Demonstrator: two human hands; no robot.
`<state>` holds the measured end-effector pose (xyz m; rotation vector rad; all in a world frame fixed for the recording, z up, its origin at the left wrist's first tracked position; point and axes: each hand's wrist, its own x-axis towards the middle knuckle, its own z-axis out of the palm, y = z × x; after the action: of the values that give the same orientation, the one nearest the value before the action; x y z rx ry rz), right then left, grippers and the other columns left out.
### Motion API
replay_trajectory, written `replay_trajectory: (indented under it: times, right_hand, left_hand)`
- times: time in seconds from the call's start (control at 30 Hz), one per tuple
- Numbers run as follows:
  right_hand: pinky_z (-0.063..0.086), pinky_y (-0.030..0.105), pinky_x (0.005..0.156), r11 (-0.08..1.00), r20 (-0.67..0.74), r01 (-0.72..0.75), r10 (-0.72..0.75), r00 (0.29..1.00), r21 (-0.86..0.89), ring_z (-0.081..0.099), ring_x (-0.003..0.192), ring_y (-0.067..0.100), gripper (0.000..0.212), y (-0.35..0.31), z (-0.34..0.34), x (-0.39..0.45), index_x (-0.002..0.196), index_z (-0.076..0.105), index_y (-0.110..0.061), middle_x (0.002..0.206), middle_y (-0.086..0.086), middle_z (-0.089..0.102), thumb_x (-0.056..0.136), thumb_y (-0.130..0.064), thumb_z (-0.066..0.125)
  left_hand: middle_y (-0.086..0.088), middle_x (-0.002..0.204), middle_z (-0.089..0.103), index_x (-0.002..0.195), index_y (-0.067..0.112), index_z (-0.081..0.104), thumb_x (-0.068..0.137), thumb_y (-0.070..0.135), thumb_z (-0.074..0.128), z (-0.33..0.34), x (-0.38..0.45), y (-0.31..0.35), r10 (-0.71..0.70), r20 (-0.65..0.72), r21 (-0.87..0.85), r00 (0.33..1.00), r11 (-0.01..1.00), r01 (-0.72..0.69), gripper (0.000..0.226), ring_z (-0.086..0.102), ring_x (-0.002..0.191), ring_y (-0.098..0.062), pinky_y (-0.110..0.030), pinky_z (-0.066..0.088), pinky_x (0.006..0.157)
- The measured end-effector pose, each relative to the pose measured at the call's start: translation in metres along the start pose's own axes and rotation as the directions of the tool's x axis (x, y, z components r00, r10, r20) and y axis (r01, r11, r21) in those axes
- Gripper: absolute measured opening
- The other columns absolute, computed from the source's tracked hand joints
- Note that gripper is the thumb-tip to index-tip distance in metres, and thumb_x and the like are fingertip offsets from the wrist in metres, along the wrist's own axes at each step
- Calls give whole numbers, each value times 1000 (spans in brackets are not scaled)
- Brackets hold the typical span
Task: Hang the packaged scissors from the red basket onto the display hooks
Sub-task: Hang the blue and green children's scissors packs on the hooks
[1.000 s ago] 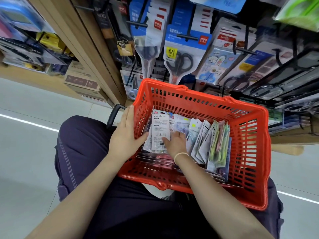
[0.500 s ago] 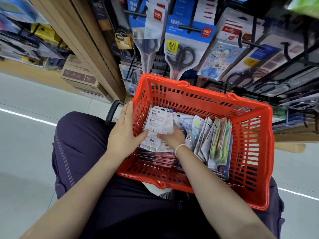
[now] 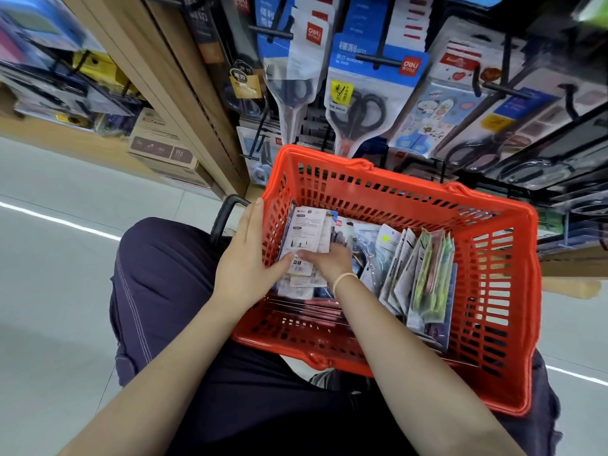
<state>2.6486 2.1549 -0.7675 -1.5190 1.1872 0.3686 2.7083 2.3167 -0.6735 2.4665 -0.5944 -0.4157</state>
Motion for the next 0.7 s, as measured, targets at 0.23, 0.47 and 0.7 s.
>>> replay_trajectory:
  times: [0.23, 0.47, 0.7]
  right_hand:
    - [48, 34, 97, 996, -18, 81, -82, 996, -47, 42, 122, 17, 62, -6, 24, -11, 137, 51, -20, 132, 2, 38, 82, -32, 78]
    - [55, 30, 88, 972, 48, 91, -104, 993, 216, 68, 105, 15, 45, 7, 11, -14, 121, 61, -18, 113, -5, 72, 81, -14, 83]
    - [54, 19, 79, 925, 120, 81, -134, 984, 371, 69, 103, 12, 50, 2, -3, -18, 120, 60, -26, 115, -5, 73, 82, -3, 81]
  left_hand:
    - [-2, 171, 15, 164, 18, 6, 88, 40, 77, 0, 0, 1, -1, -8, -13, 1000, 1000, 0, 107, 31, 150, -19, -32, 46, 92]
    - [-3, 171, 13, 165, 17, 5, 87, 46, 73, 1, 0, -1, -5, 7, -14, 1000, 1000, 5, 108, 29, 151, -19, -38, 50, 96]
    - [-4, 169, 18, 164, 15, 7, 88, 43, 74, 0, 1, -1, 16, 9, 1, 1000, 1000, -16, 106, 36, 147, -22, -39, 53, 90]
